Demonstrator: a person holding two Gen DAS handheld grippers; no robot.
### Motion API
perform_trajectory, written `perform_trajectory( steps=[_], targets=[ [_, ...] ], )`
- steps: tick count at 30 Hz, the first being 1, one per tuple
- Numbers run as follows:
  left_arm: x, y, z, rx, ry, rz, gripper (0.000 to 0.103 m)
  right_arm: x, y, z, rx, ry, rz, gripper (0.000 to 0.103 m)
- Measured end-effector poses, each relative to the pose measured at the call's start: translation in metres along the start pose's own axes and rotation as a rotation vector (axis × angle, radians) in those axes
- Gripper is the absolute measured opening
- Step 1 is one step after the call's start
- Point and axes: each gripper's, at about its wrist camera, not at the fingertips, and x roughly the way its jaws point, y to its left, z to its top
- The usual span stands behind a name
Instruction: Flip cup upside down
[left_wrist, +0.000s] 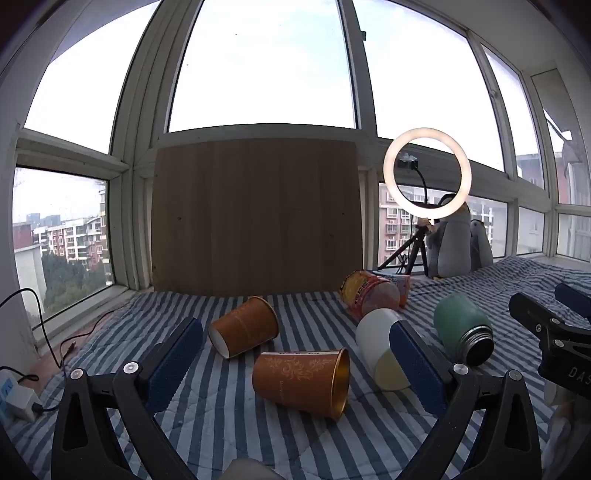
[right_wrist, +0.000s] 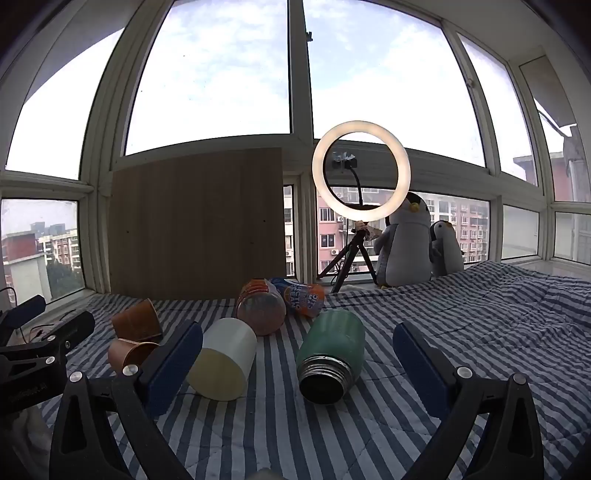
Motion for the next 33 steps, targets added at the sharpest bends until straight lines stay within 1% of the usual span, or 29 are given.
perform_trajectory(
  steps=[8,9,13,15,33],
  targets=[
    [-0.0011,0.0032,0.0000,-0.014,-0.018,0.009,0.103,0.0004,0.0006,-0.0001,-0.001,0.003,0.000,0.102],
    [0.0052,0.0008,-0.0061,-0.007,-0.003,0.001,0.103,0.0005,0.0007,-0.0001,-0.001,0.003,-0.001,0.102],
    [0.0075,0.0029,-0.0087,-0.009,-0.006,0.001,0.103,0.0001,0.0009,-0.0001,-0.001,0.002,0.000,0.102],
    [0.0005,-0.0012,-0.0047,-0.004,-0.006,0.003,0.103,0.0003,0.0011,-0.0001,-0.001,0.003,0.000,0.102],
    [0.0028,-0.0027,-0.0055,0.001,0.001,0.001,0.103,0.0002,0.0018,0.0004,-0.001,0.001,0.000,0.102]
  ],
)
